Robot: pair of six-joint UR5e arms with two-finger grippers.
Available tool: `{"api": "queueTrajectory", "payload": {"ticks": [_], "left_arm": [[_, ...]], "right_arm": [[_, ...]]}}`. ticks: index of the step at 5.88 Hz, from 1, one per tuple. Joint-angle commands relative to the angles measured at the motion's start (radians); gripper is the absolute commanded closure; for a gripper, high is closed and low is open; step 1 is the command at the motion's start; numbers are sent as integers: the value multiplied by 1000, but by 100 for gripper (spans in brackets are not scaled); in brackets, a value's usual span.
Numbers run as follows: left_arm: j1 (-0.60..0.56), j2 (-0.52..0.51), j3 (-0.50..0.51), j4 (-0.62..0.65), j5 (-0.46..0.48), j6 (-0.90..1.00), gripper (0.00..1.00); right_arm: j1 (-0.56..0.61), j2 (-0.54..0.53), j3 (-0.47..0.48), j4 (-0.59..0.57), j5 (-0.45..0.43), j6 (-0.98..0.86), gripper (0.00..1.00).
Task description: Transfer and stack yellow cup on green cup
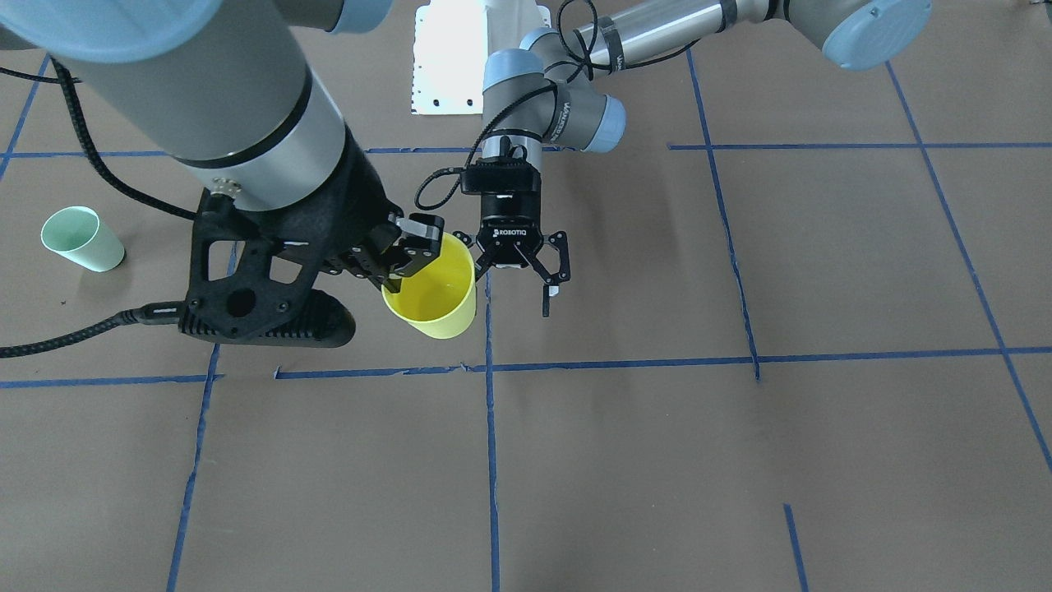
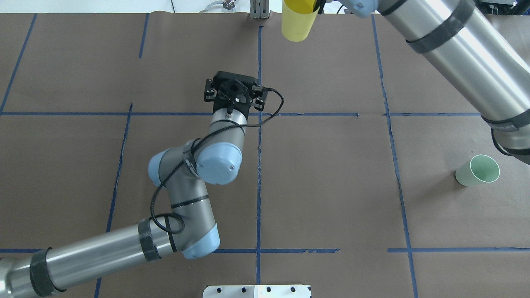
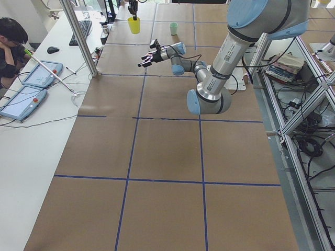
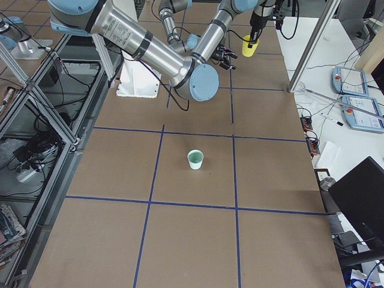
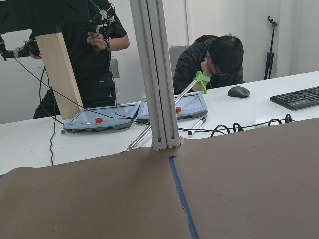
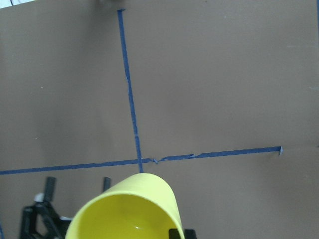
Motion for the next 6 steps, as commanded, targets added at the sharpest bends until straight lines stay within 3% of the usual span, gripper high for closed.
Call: {"api": "queueTrajectory", "payload": {"ticks": [1, 3, 4, 5, 6], "left_arm": [[-187, 57, -71, 56, -353, 1, 0], [-322, 81, -204, 384, -712, 2, 0], [-398, 83, -241, 504, -905, 2, 0], [-441, 110, -308, 646, -1047, 2, 0], [-444, 187, -379, 647, -1054, 4, 0]], "right_arm": [[17, -219, 209, 0, -2, -96, 100], [85, -535, 462, 0, -1, -292, 100], [89, -682, 537, 8, -4, -320, 100], [106, -805, 581, 14, -33, -460, 100], [122, -920, 602, 21, -68, -591, 100]]}}
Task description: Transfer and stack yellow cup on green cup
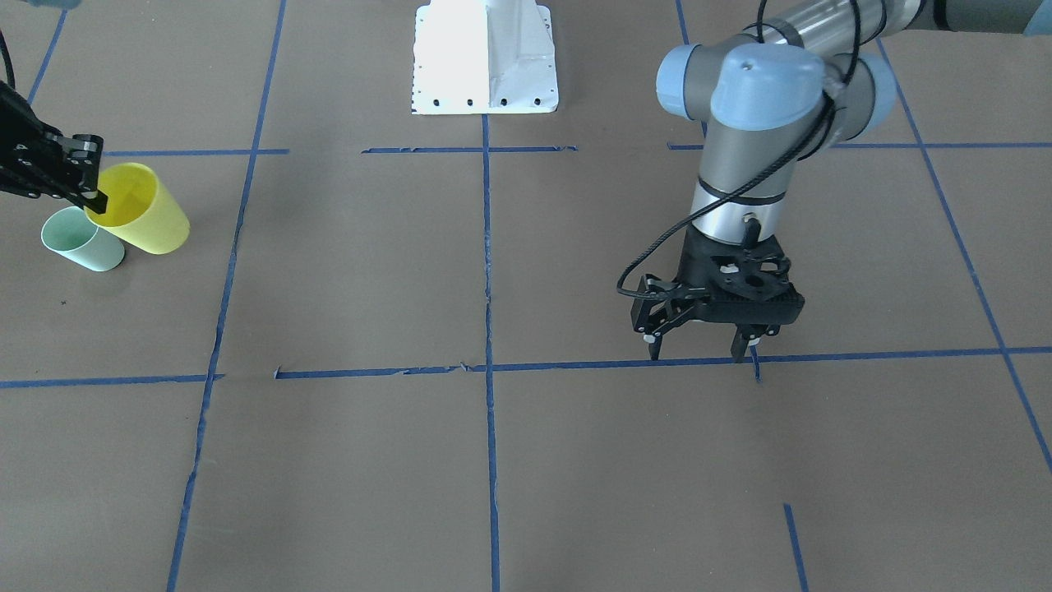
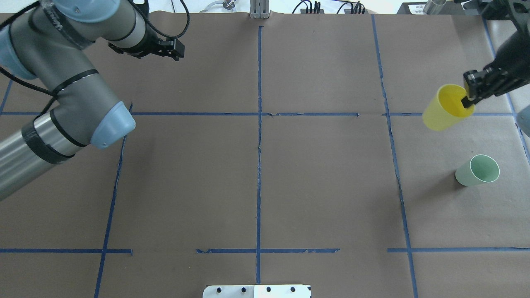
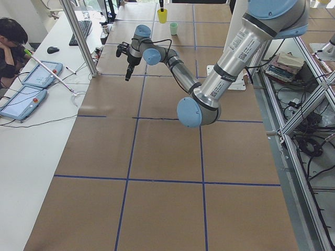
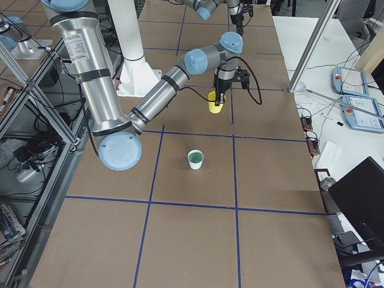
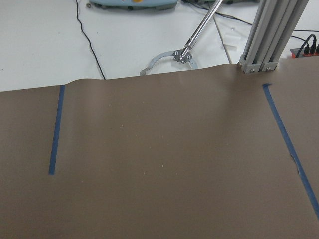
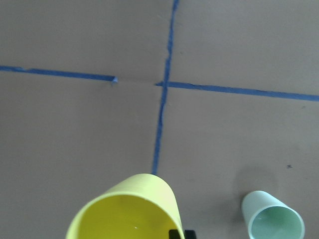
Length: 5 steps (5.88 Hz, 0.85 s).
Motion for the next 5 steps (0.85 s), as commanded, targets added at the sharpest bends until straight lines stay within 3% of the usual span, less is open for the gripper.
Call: {"api": "queueTrajectory", "payload": {"ticks": [1, 2, 3, 5], "left_arm": [[-18, 69, -100, 49, -55, 0, 0], [-17, 69, -99, 49, -52, -16, 0], [-17, 70, -100, 49, -54, -17, 0], [-9, 69, -102, 45, -54, -17, 0]], "right_arm": [[27, -241, 33, 111, -32, -173, 100], [27, -344, -10, 320, -31, -165, 100], [25, -400, -39, 389, -28, -166, 100], [24, -390, -77, 411, -26, -166, 100]]}}
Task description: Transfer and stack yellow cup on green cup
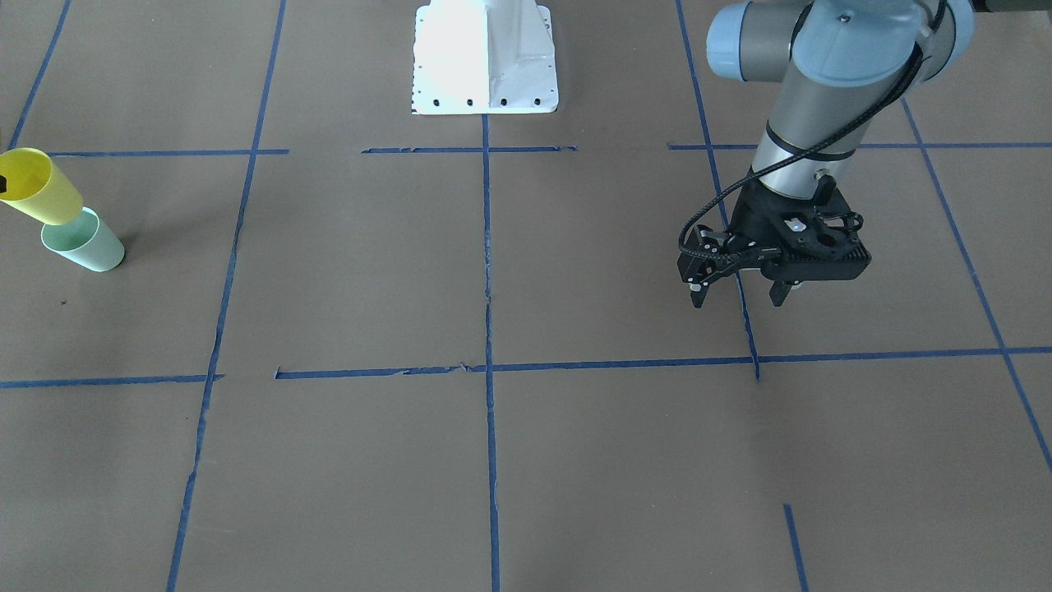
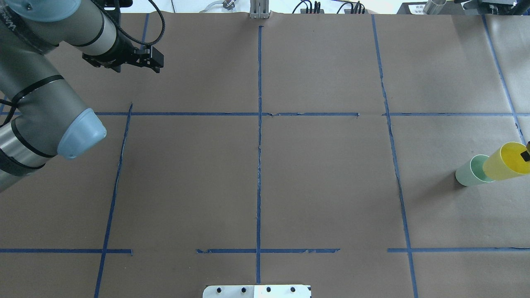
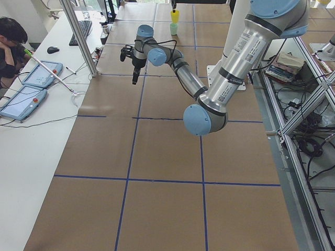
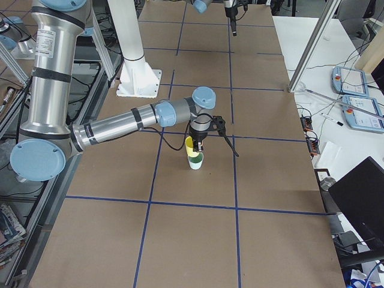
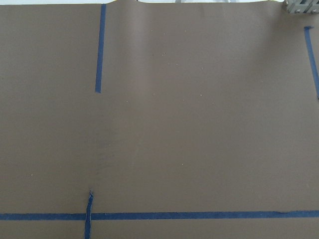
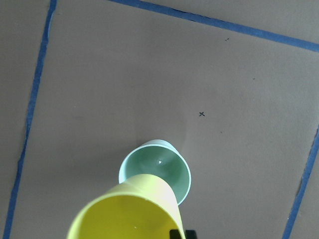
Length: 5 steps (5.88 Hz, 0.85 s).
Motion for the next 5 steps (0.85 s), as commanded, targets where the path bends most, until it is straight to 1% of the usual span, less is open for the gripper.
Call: {"api": "queueTrajectory", "payload": {"ticks": [1, 3, 5], "left_arm": [[2, 0, -1, -2, 0, 0, 0], [0, 0, -15, -1, 0, 0, 0], [0, 0, -18, -1, 0, 0, 0]], "right_arm": [[-3, 30, -39, 14, 1, 1, 100], [-6, 48, -76, 14, 1, -3, 100], [-13, 48, -76, 14, -1, -2, 100]]}}
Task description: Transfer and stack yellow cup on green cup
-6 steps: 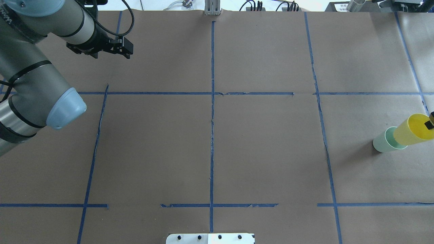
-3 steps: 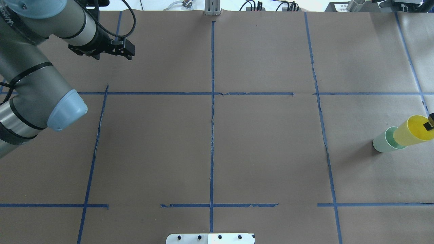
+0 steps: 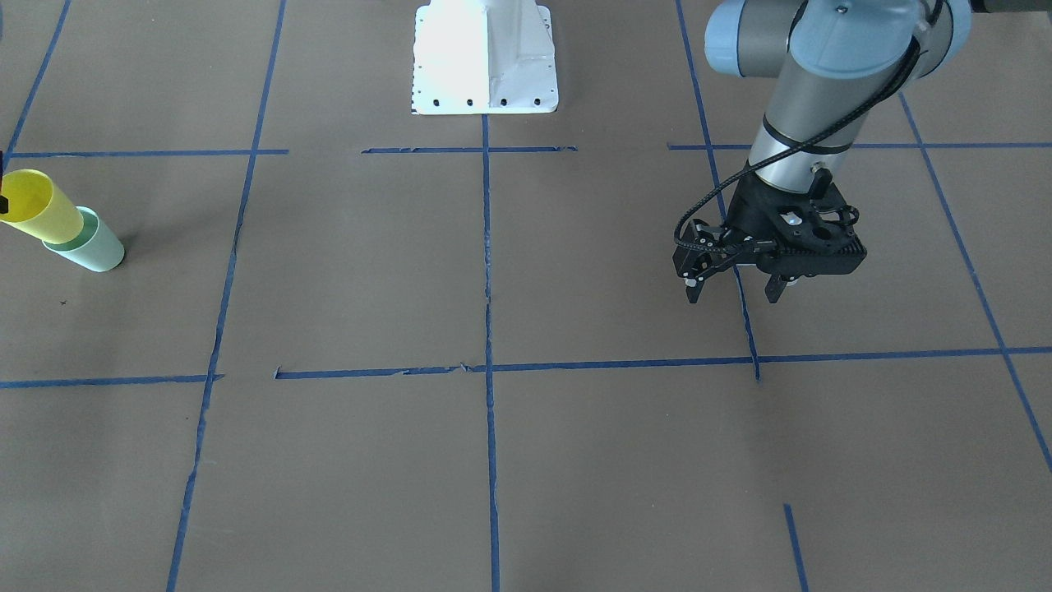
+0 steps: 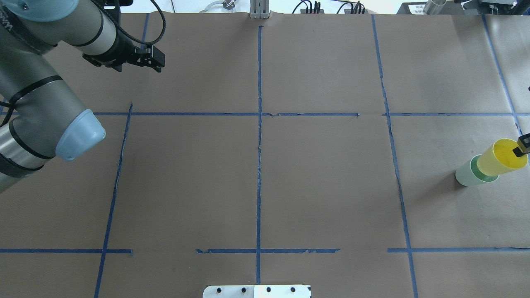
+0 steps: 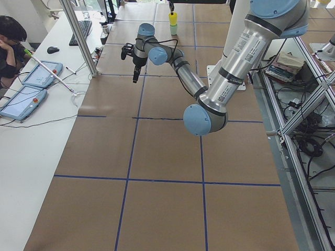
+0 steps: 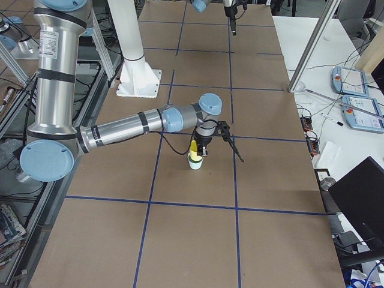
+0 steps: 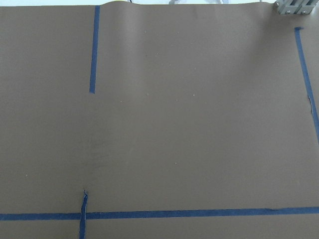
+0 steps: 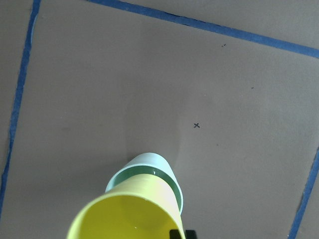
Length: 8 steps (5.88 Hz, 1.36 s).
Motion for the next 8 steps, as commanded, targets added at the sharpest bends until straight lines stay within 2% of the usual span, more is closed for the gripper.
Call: {"api": "queueTrajectory", "payload": {"ticks": [1, 2, 4, 5, 6, 7, 8], "left_arm": [[1, 0, -1, 0, 0, 0, 0], [1, 0, -3, -1, 0, 0, 0], [1, 0, -3, 2, -3, 11, 0], [-2, 30, -7, 5, -41, 18, 0], [-17, 64, -10, 14, -79, 201, 0], [-114, 119, 8, 43, -139, 407, 0], [-231, 145, 54, 87, -285, 610, 0]], "right_arm": [[-15, 1, -1, 0, 0, -1, 97], [-46, 4, -6, -2, 0, 2, 1], [-43, 2, -12, 0, 3, -4, 0], [-14, -12, -12, 0, 0, -14, 0], [59, -41, -10, 0, 0, -55, 0], [152, -91, -12, -3, 4, -179, 0], [244, -146, -9, -6, 6, -226, 0]]}}
